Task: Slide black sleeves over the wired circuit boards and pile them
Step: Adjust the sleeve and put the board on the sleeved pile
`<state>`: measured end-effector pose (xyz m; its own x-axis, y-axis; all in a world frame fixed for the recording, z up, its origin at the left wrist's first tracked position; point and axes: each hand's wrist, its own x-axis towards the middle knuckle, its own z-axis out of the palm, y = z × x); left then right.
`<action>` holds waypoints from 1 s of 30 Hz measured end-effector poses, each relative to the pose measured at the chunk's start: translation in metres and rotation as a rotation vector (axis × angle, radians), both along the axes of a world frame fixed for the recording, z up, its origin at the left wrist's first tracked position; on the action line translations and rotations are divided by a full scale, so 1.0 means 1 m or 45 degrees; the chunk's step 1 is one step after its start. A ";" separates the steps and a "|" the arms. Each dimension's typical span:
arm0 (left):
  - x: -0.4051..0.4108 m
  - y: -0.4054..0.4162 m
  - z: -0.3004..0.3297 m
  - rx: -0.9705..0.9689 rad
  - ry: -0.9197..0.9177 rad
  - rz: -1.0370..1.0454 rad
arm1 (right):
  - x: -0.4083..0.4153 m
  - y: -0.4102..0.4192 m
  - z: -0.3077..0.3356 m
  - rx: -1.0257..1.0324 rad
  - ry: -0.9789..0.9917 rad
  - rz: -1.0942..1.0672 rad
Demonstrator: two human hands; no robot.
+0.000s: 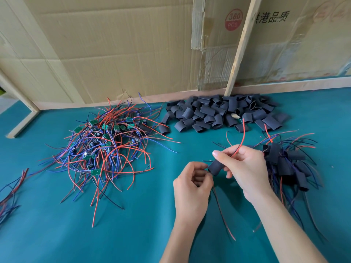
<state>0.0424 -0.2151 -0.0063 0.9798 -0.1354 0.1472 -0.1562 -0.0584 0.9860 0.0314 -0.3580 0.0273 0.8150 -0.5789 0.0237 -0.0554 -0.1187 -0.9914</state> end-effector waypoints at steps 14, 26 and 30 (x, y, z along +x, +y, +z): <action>0.000 0.001 0.005 -0.007 -0.032 -0.029 | -0.002 0.011 0.007 0.221 0.135 0.224; 0.000 -0.001 0.006 -0.015 0.005 -0.017 | -0.047 -0.087 0.088 -1.013 0.654 -0.312; 0.000 0.001 0.009 -0.002 -0.011 -0.002 | 0.003 0.001 0.113 -1.127 0.124 -0.029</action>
<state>0.0422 -0.2145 0.0031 0.9783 -0.1364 0.1560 -0.1649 -0.0568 0.9847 0.0345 -0.3570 0.1408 0.8252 -0.3978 0.4010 -0.1467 -0.8365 -0.5279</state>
